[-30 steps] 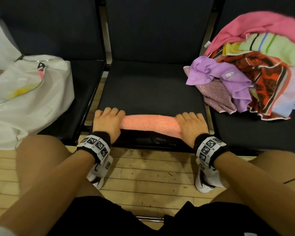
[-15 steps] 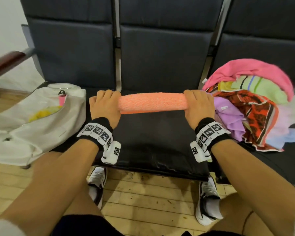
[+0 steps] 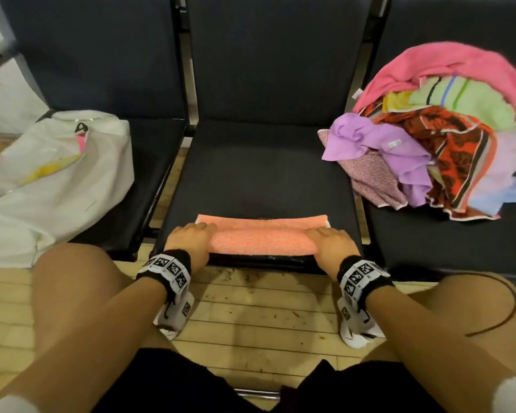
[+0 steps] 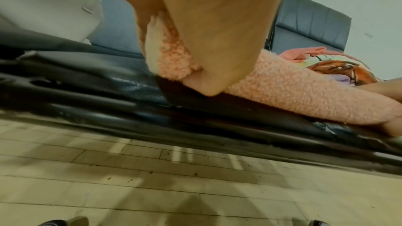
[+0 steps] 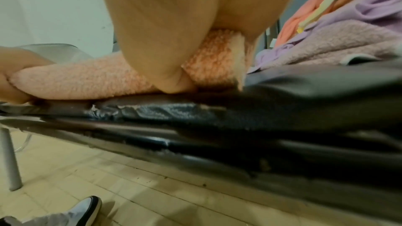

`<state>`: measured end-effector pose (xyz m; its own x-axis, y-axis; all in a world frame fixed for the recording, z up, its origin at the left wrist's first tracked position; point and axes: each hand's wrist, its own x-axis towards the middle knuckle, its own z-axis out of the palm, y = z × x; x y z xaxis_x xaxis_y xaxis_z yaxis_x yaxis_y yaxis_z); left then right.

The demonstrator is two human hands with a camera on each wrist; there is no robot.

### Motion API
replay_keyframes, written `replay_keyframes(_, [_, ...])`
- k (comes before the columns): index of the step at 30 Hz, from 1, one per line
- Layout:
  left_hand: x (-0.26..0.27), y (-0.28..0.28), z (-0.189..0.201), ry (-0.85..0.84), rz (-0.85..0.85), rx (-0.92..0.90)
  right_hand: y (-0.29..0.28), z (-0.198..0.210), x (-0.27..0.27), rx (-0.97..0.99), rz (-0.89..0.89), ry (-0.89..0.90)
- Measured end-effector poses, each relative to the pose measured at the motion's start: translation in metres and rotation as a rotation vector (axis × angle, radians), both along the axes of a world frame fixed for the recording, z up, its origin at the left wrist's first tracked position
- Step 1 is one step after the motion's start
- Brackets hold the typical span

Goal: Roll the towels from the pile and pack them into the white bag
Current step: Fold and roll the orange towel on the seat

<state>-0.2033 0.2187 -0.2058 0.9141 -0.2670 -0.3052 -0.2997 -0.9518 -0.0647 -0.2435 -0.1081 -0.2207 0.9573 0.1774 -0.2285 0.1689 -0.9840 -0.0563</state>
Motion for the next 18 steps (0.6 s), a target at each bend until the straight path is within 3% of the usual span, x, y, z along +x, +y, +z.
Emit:
replay_keyframes(6, [-0.010,-0.003,-0.002,-0.038,0.057,-0.011,0.000,0.005,-0.001,0.003,0.033,0.037])
replay_keyframes(12, [-0.024,-0.021,-0.011,-0.242,-0.191,-0.123,0.009,0.008,-0.003,0.085,0.011,-0.104])
replay_keyframes(18, [-0.021,-0.026,-0.011,-0.211,-0.178,-0.218,0.029,0.010,-0.009,0.223,0.061,-0.097])
